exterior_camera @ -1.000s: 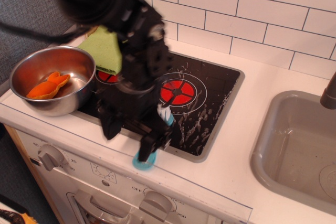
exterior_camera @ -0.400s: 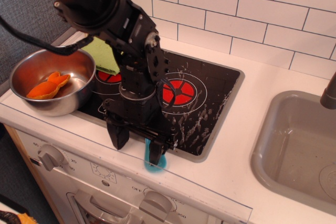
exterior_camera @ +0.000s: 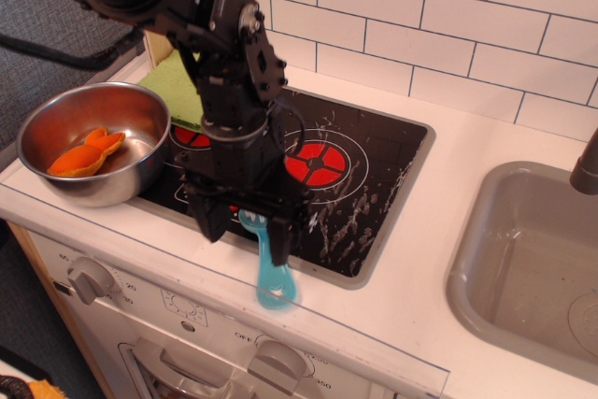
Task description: PLACE THE BRUSH ON THE YELLOW CLOTH
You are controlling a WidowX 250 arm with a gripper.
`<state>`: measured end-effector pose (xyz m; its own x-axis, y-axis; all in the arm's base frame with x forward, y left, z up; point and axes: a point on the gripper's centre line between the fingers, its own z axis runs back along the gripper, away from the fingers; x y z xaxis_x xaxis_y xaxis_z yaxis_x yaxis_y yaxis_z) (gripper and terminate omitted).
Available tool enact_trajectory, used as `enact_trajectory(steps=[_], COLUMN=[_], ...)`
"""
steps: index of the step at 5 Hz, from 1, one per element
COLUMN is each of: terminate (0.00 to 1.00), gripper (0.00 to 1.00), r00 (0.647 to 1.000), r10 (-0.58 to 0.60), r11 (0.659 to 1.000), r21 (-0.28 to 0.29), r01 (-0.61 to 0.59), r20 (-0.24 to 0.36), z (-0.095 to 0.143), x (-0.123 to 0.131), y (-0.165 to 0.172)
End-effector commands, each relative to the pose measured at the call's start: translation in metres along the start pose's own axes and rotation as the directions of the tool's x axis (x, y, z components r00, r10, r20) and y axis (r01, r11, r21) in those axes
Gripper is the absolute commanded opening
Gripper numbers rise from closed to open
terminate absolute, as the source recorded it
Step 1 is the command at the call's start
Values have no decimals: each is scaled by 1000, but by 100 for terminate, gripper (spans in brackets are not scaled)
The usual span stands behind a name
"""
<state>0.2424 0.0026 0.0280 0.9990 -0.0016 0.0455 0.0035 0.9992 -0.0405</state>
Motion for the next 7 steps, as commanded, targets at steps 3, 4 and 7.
enact_trajectory(steps=[3, 4, 7], terminate=[0, 0, 0], gripper=[100, 100, 0], r00=[999, 998, 989], r10=[41, 53, 32], r11=[991, 985, 995], r21=[129, 163, 93], r01=[-42, -50, -46], r20=[3, -16, 143], z=[-30, -42, 46], x=[28, 32, 87], y=[2, 11, 44])
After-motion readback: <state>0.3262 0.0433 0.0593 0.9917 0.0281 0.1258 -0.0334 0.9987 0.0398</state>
